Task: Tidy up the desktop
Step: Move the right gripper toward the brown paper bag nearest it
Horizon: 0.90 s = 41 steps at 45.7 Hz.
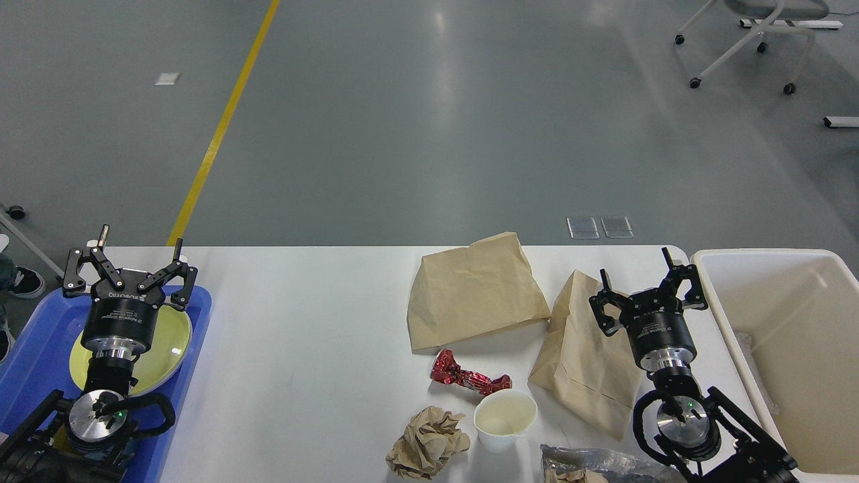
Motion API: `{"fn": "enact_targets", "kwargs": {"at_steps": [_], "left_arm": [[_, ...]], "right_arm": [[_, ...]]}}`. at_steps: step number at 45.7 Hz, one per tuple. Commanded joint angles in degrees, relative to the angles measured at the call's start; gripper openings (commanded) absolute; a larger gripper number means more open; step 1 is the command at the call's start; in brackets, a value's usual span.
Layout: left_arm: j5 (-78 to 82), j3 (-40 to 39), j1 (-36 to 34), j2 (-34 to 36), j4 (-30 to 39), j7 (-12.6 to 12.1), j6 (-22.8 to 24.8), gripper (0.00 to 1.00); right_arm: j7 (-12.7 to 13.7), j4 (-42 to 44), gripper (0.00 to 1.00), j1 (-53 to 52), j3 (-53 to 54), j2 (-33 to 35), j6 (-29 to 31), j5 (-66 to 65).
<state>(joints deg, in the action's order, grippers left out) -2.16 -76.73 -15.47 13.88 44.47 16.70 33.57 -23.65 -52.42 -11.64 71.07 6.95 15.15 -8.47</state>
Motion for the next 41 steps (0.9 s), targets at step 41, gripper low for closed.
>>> {"fn": "enact_targets", "kwargs": {"at_steps": [41], "left_arm": [[0.05, 0.00, 0.00, -0.09, -0.09, 0.00, 0.00, 0.96]], "right_arm": [[0.09, 2.23, 1.00, -4.71, -2.86, 1.83, 4.71, -0.76]]}}
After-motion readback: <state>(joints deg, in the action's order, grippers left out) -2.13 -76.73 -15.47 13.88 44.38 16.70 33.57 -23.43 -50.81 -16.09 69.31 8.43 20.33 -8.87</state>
